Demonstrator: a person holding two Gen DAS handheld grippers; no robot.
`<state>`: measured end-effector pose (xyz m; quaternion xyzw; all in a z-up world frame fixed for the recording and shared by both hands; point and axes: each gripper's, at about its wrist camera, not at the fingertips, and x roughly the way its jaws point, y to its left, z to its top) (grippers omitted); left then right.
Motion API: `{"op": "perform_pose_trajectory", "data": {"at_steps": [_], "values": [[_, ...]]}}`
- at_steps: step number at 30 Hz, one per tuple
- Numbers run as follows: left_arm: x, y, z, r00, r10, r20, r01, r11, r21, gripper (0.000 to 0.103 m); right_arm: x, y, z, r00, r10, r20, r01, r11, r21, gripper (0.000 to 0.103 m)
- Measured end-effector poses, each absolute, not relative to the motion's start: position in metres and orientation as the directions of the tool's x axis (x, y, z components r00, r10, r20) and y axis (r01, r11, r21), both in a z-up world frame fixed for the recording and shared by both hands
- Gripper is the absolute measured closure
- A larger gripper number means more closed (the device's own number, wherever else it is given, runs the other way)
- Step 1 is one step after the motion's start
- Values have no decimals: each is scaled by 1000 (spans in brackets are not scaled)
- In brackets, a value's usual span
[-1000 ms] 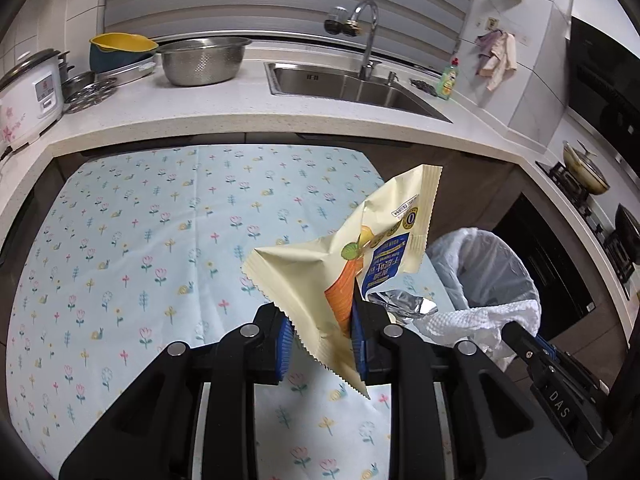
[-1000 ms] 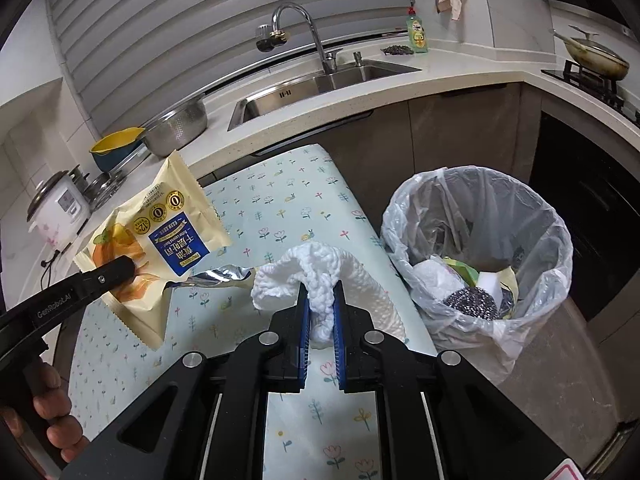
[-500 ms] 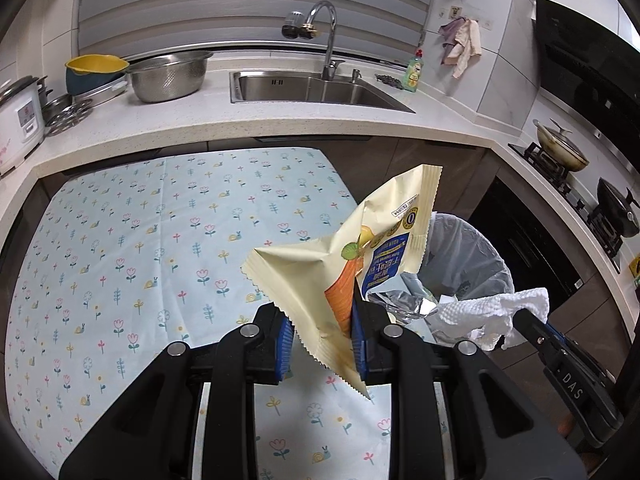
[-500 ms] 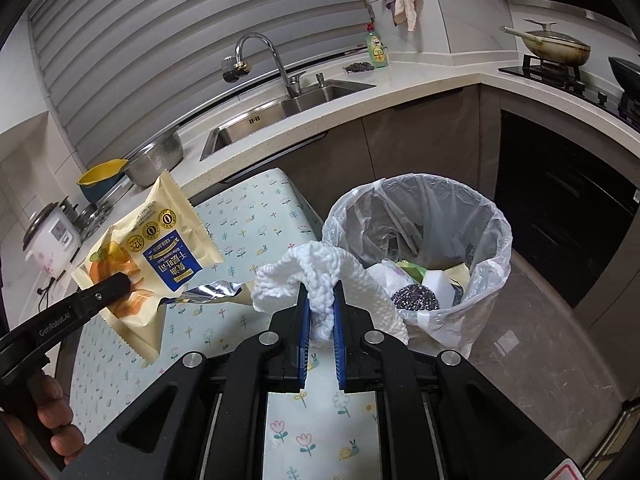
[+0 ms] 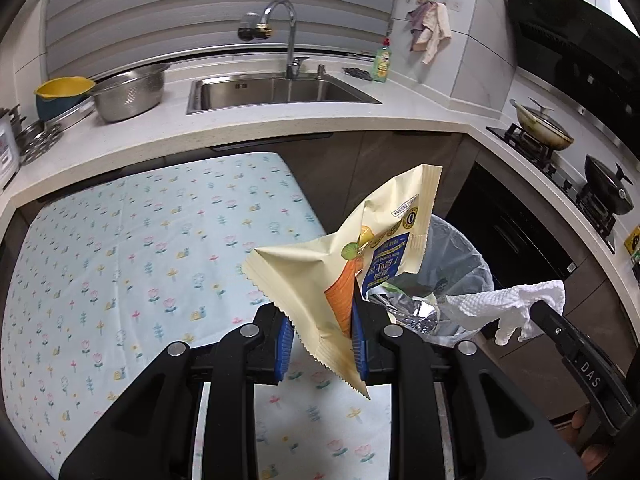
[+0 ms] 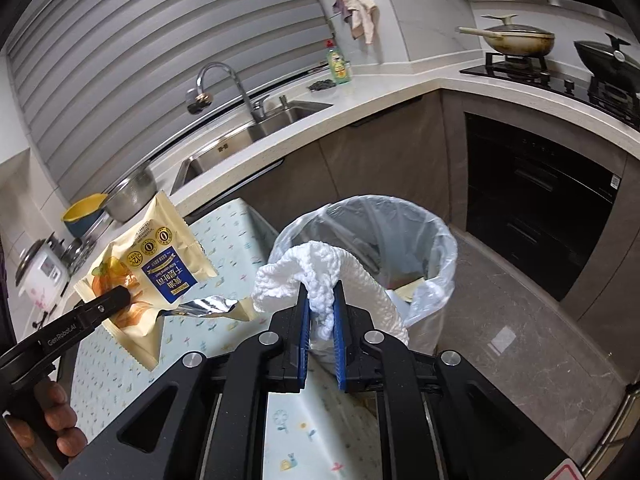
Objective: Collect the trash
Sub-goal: 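Carry the snack bag and cloth over the trash bin and open both grippers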
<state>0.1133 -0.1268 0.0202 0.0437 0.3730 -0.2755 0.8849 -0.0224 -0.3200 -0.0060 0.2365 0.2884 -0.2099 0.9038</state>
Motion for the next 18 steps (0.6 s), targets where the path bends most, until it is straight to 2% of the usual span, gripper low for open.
{"op": "perform_pose_trajectory", "data": {"at_steps": [5, 13, 14, 17, 18], "values": [[117, -170, 17, 545, -472, -693, 566, 817, -111, 79, -24, -348, -7, 732, -272, -624, 547, 781, 301, 93], [136, -232, 4, 510, -488, -708, 606, 788, -106, 68, -12, -381, -15, 717, -287, -636, 568, 768, 294, 93], [139, -238, 1, 503, -492, -710, 611, 784, -110, 65, -9, -383, -16, 716, -286, -638, 569, 768, 294, 93], [144, -249, -2, 513, -489, -705, 612, 785, -99, 46, -1, -390, -19, 715, -279, -641, 567, 768, 298, 93], [145, -252, -3, 517, -491, -701, 614, 784, -96, 44, 3, -391, -21, 716, -276, -641, 565, 769, 299, 93]]}}
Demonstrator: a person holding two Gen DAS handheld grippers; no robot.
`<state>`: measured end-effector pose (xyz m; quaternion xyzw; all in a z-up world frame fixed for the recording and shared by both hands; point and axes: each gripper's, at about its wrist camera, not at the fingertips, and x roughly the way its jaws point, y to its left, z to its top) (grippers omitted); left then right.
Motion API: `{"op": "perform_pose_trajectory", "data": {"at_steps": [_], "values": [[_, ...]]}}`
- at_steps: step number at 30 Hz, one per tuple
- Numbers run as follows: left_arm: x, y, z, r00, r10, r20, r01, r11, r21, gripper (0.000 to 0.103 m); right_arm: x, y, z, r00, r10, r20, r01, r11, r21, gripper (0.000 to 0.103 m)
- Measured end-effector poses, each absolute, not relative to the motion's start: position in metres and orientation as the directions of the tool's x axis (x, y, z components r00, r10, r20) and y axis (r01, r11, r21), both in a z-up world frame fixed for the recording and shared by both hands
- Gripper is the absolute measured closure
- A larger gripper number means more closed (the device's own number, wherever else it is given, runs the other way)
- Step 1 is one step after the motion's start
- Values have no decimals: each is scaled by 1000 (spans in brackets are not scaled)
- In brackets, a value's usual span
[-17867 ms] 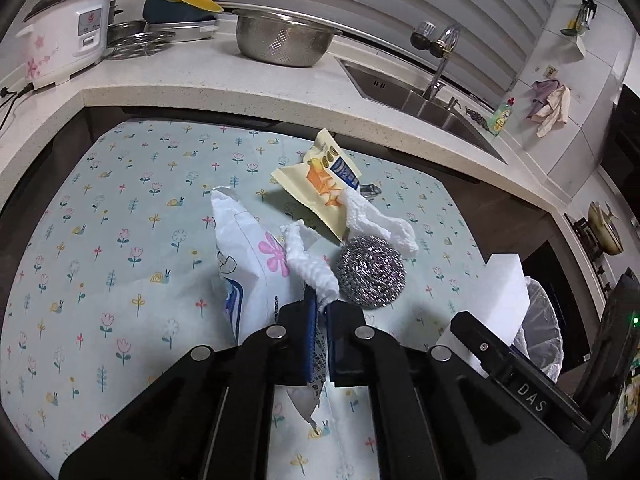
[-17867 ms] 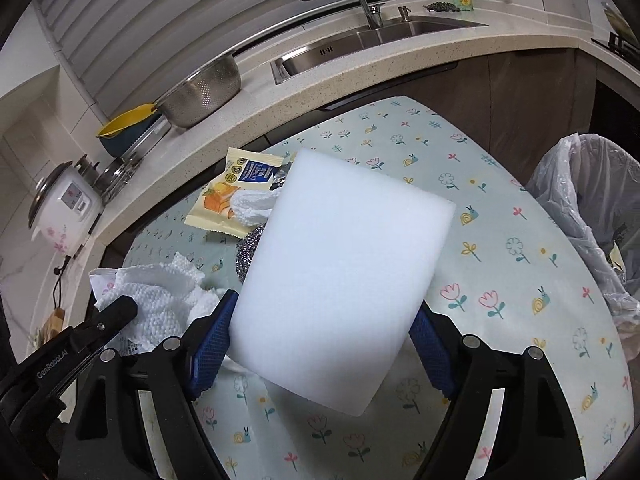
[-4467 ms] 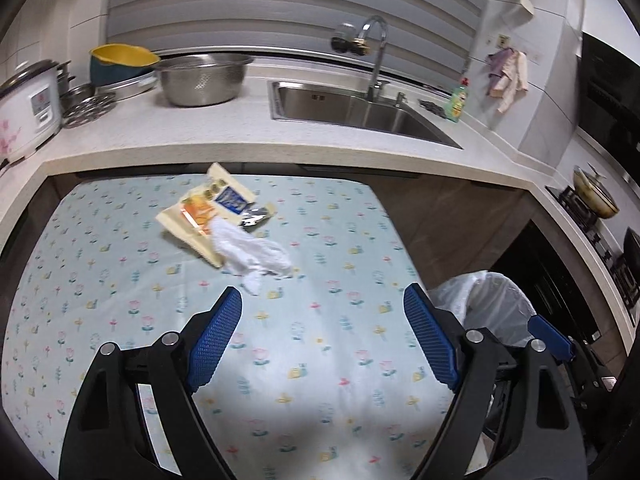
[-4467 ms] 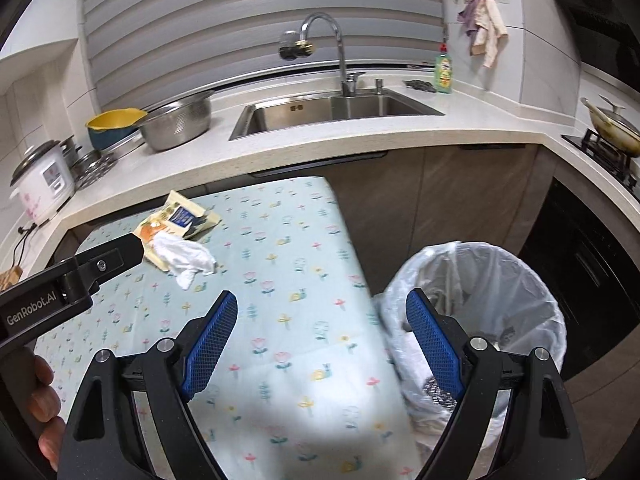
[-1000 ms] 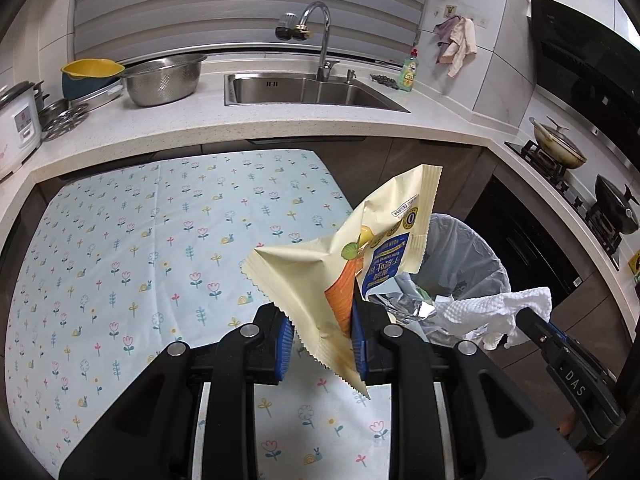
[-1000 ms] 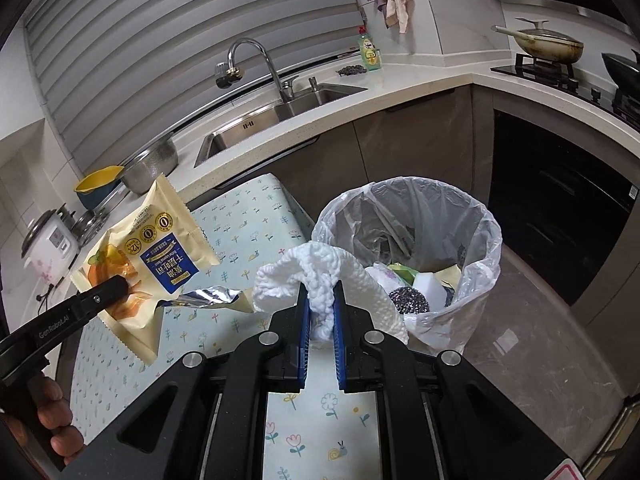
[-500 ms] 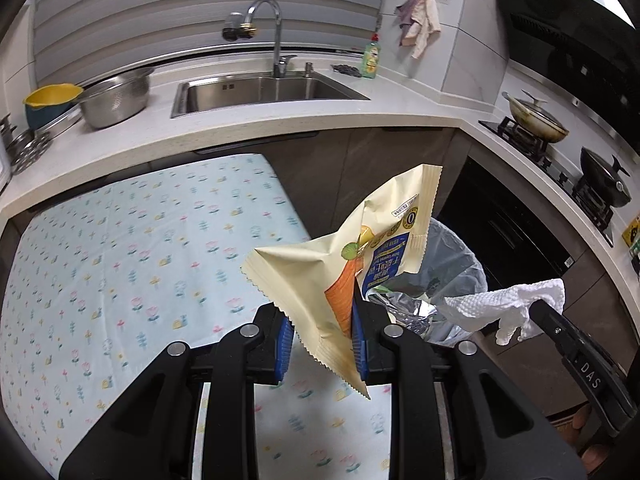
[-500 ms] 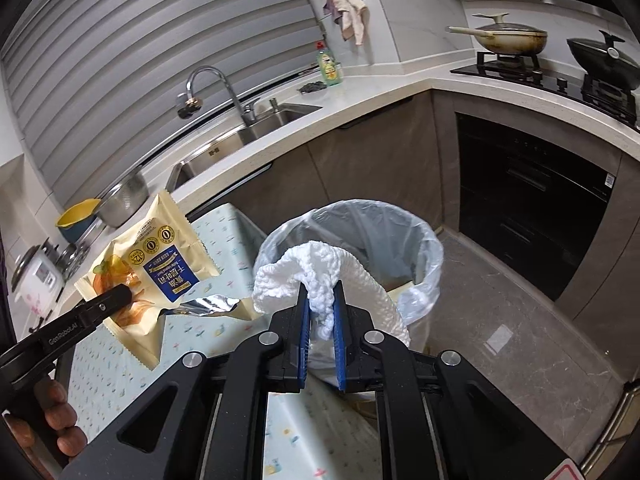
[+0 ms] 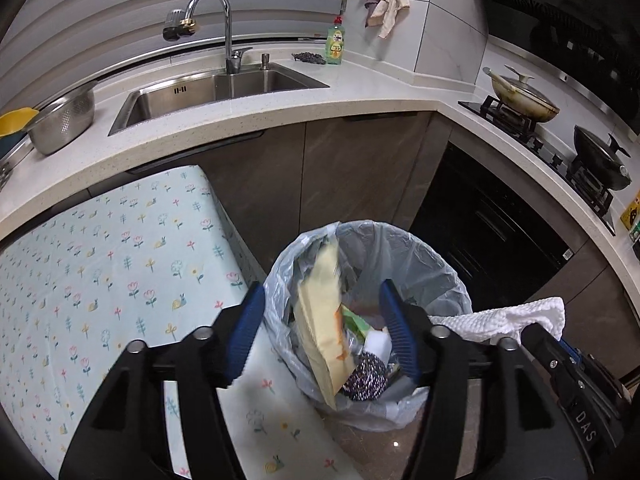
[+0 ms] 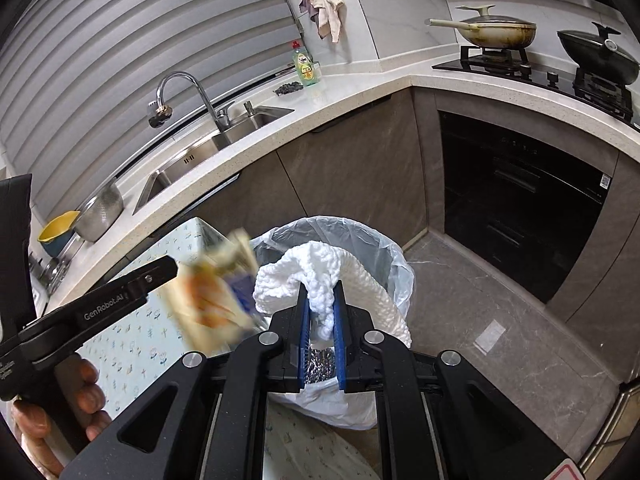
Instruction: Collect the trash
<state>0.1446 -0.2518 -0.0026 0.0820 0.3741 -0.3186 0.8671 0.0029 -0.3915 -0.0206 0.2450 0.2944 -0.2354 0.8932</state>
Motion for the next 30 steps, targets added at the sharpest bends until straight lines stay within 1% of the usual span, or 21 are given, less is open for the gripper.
{"op": "perform_pose_trajectory", "data": {"at_steps": [3, 5, 7, 10, 11, 13, 14, 15, 17, 19, 21, 25, 30], "values": [[149, -257, -3, 525, -485, -699, 614, 785, -83, 38, 12, -395, -23, 718, -267, -642, 558, 773, 302, 93], [152, -255, -4, 532, -480, -697, 606, 791, -82, 37, 19, -397, -24, 721, -258, -643, 550, 777, 305, 93], [157, -251, -6, 536, -474, -699, 591, 802, -91, 33, 25, -397, -25, 724, -250, -643, 542, 783, 306, 93], [161, -243, -10, 542, -459, -705, 562, 821, -103, 31, 36, -396, -25, 728, -248, -639, 535, 788, 304, 88], [163, -239, -12, 543, -451, -708, 551, 828, -105, 29, 40, -396, -26, 728, -244, -640, 531, 791, 303, 85], [166, -232, -14, 548, -437, -713, 531, 841, -107, 26, 46, -396, -25, 733, -240, -637, 523, 797, 302, 73], [167, -228, -16, 552, -430, -714, 520, 847, -109, 25, 49, -394, -24, 734, -243, -634, 521, 800, 297, 62], [167, -225, -16, 553, -426, -716, 513, 851, -110, 23, 51, -393, -23, 737, -244, -631, 518, 803, 294, 54], [168, -218, -17, 559, -416, -717, 499, 859, -110, 19, 53, -389, -20, 743, -245, -623, 512, 808, 292, 47], [167, -212, -17, 566, -409, -716, 489, 866, -107, 17, 54, -385, -17, 745, -240, -623, 505, 813, 291, 45], [164, -205, -16, 575, -401, -713, 482, 870, -100, 15, 51, -382, -15, 747, -238, -621, 503, 813, 293, 38], [155, -196, -14, 591, -383, -710, 477, 876, -75, 14, 44, -374, -10, 738, -254, -626, 509, 818, 268, 32], [141, -183, -10, 608, -362, -706, 466, 883, -52, 10, 29, -360, -2, 729, -263, -632, 502, 833, 233, 19]]}}
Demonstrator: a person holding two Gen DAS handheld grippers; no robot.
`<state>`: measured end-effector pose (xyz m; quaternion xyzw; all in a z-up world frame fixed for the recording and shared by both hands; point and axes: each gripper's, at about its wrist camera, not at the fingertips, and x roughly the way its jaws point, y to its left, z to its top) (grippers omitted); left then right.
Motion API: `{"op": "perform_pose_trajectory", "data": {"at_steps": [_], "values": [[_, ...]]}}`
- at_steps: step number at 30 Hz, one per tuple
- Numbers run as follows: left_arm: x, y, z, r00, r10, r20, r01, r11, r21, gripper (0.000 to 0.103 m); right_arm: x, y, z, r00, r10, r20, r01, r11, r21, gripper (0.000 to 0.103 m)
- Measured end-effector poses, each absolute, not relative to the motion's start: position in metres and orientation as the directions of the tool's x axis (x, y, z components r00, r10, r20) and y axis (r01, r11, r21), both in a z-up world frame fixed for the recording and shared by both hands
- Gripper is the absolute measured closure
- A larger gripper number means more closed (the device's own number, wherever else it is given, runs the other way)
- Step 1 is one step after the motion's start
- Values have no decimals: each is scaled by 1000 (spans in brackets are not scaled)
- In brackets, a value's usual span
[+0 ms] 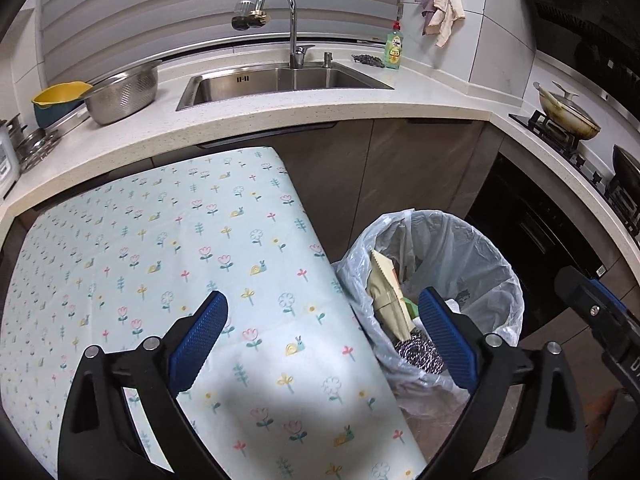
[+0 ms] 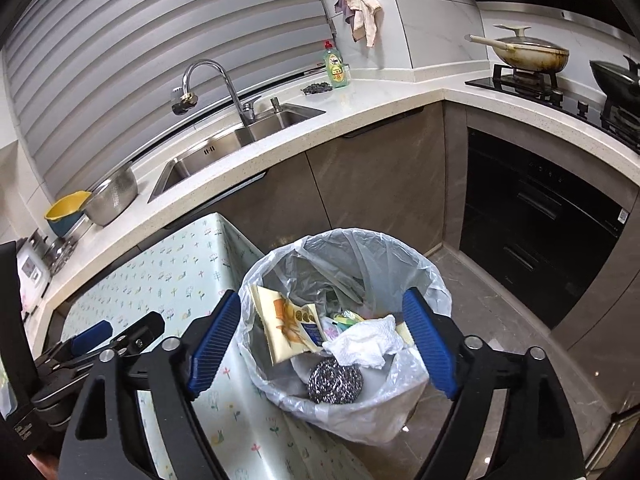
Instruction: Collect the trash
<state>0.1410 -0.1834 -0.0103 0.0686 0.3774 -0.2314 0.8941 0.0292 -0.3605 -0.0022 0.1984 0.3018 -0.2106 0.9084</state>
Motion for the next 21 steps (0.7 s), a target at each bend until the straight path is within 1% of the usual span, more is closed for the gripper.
{"op": "perform_pose_trajectory", "data": {"at_steps": [3, 8, 10, 11, 17, 21], "values": [[131, -174, -7, 622, -348, -702, 453, 890, -40, 8, 22, -351, 1, 722, -267, -639, 492, 847, 201, 19], [115, -160, -1, 644, -327, -691, 438, 899, -17, 7, 7, -330, 7, 703, -314, -638, 491, 863, 117, 18], [108, -154, 1, 653, -319, -687, 432, 902, -7, 7, 2, -325, 8, 698, -305, -648, 479, 872, 106, 13], [104, -152, 2, 656, -317, -685, 432, 902, -5, 7, 0, -322, 9, 696, -304, -650, 476, 874, 101, 8], [86, -142, 5, 669, -299, -681, 435, 900, 31, 7, -14, -303, 13, 689, -322, -649, 466, 883, 57, 7], [77, -136, 5, 667, -292, -685, 432, 901, 36, 7, -21, -296, 12, 684, -311, -660, 461, 886, 60, 7]]}}
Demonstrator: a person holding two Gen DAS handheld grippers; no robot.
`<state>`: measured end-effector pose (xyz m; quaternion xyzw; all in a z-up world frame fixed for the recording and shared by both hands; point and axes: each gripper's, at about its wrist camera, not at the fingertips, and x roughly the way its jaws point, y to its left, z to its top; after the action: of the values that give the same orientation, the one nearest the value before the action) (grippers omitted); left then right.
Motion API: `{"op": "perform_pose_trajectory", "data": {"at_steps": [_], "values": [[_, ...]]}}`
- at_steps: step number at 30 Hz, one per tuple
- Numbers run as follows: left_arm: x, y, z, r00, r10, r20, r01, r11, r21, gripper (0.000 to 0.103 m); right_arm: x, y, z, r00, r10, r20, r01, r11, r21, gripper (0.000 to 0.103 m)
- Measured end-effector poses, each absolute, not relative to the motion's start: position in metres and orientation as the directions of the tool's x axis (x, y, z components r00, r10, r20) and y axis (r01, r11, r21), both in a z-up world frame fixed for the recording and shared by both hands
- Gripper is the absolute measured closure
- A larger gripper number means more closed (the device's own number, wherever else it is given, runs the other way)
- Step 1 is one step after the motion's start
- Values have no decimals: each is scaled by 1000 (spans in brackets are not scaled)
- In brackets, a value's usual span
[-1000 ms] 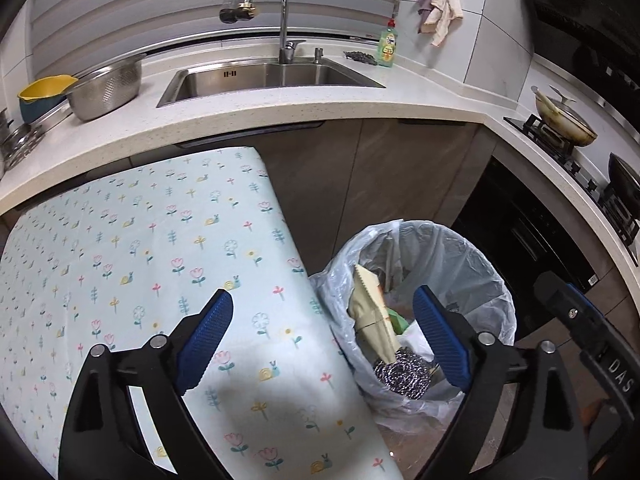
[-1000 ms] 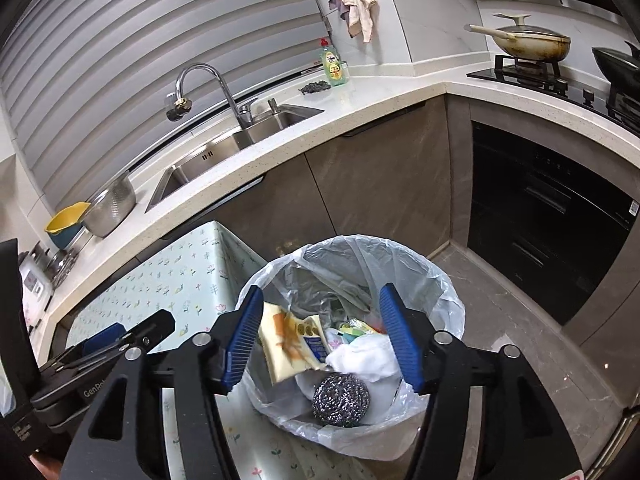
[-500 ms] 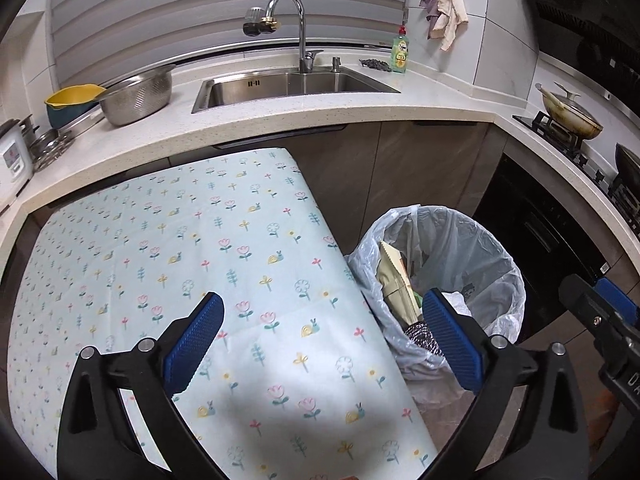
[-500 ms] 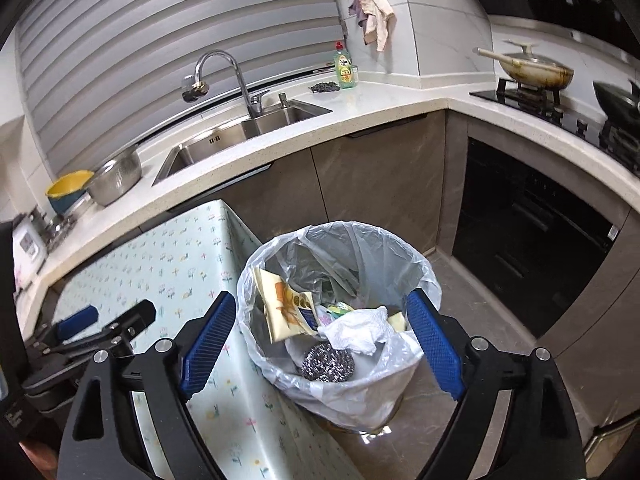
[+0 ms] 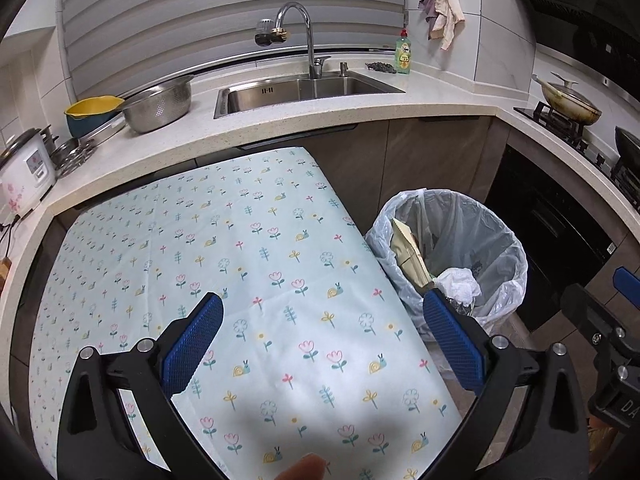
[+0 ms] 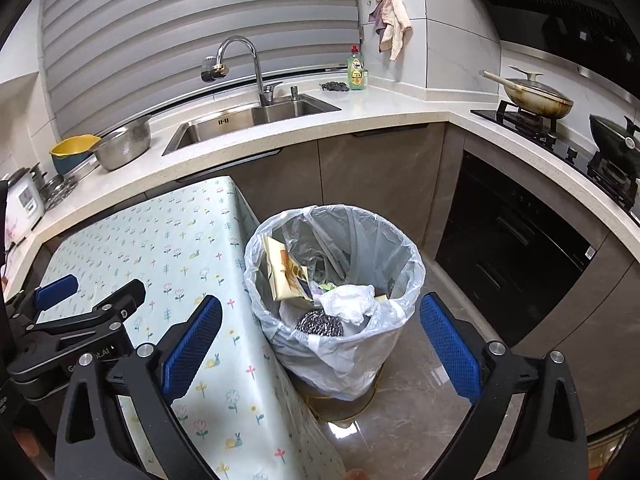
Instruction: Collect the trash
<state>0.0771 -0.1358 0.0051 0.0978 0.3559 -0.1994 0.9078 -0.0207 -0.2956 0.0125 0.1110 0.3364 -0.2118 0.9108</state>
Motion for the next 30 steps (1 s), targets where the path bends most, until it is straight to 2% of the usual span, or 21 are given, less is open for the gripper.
{"op": "perform_pose_trajectory", "data": {"at_steps": [30], "values": [[52, -123, -5, 646, -278, -711, 417, 909, 23, 7, -38, -279, -3, 654, -297, -696, 444, 895, 35, 7]]}}
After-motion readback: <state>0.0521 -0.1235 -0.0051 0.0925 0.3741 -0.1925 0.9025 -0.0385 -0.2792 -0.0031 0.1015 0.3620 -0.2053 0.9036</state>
